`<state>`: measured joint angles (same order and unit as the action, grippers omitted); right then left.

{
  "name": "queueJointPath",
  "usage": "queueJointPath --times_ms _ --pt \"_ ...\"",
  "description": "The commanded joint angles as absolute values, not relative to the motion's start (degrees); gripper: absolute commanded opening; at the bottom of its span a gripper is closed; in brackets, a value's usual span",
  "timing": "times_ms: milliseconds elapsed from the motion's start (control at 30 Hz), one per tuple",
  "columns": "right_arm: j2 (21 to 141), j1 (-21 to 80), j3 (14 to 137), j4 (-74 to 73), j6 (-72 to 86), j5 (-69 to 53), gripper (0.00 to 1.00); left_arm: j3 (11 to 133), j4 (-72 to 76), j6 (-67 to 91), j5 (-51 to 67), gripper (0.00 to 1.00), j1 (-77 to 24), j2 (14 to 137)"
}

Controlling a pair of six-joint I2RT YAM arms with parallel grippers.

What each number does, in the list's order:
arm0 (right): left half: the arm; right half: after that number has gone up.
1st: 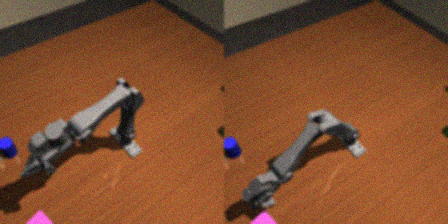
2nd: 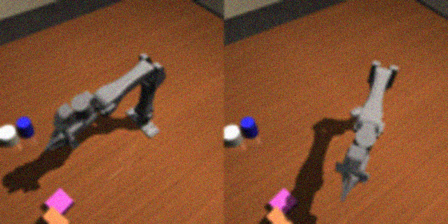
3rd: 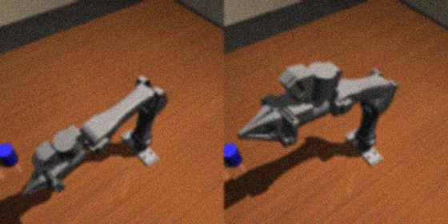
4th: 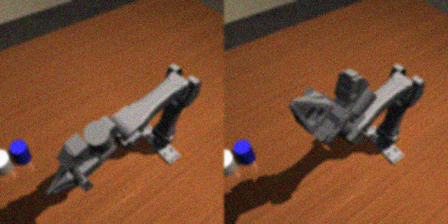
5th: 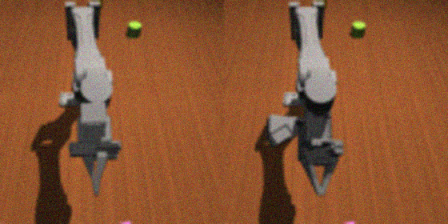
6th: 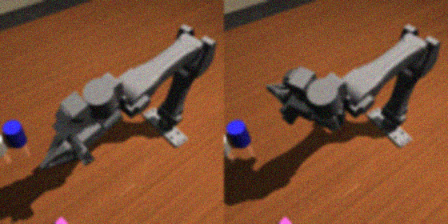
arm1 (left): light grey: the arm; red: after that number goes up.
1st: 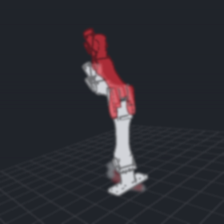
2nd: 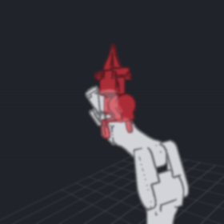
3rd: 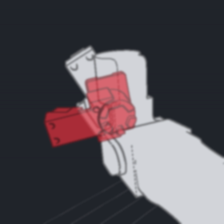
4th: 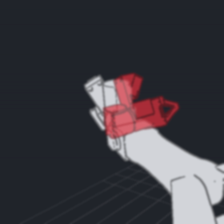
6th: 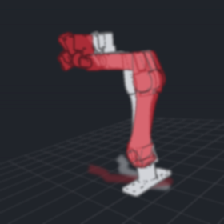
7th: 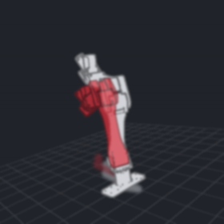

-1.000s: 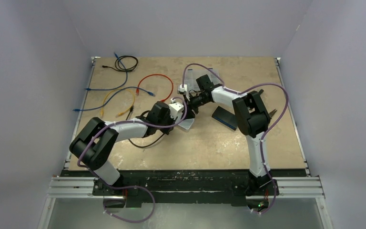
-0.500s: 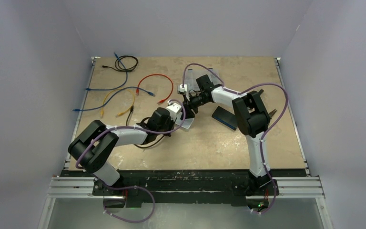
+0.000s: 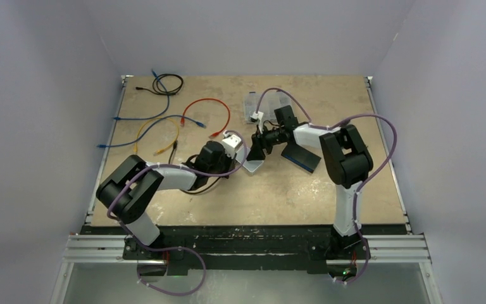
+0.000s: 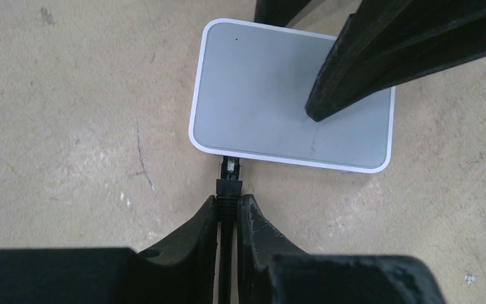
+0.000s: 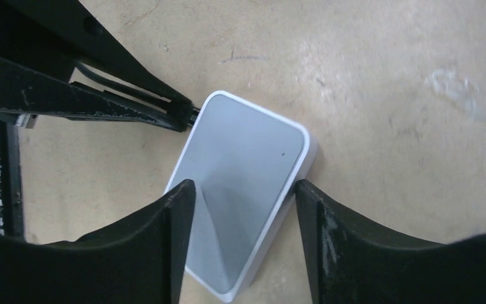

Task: Insert the plug into the switch port
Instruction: Insert the connector into the switch port.

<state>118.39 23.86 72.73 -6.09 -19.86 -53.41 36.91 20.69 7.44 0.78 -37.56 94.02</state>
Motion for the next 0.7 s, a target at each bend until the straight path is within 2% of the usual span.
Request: queueJointPath --times_ms 0,167,300,333,367,400,533,667 --pt "111.93 22.33 68.15 -2.44 -6.87 -49.96 0.66 39.78 30.89 5.84 2.33 0.04 -36.88 96.71" --pt "103.63 19.24 64.81 -0.89 -3.02 -39.53 0.71 40.14 31.67 6.20 4.16 0.11 -36.93 99.00" --pt "94.97 18.07 61.42 -0.61 -0.59 -32.88 0.75 39.81 29.34 7.36 4.07 0.31 -36.91 95.51" --pt "92.68 17.98 60.64 -0.52 -0.48 -30.94 0.81 39.47 28.67 7.70 3.84 0.34 -36.91 94.10" --pt "90.03 17.94 59.92 -0.49 1.28 -29.44 0.94 39.20 27.41 7.99 3.38 0.37 -36.90 92.31" --pt "87.44 17.93 59.33 -0.72 2.03 -27.83 0.98 38.97 26.13 8.24 2.93 0.38 -36.89 90.41" --pt "77.44 17.93 57.59 -3.49 4.54 -22.10 0.99 38.90 17.59 9.46 -1.20 0.44 -36.88 81.55" --pt "67.73 17.93 56.81 -8.27 5.39 -15.93 0.99 39.39 8.81 12.86 -7.47 0.55 -36.91 72.71"
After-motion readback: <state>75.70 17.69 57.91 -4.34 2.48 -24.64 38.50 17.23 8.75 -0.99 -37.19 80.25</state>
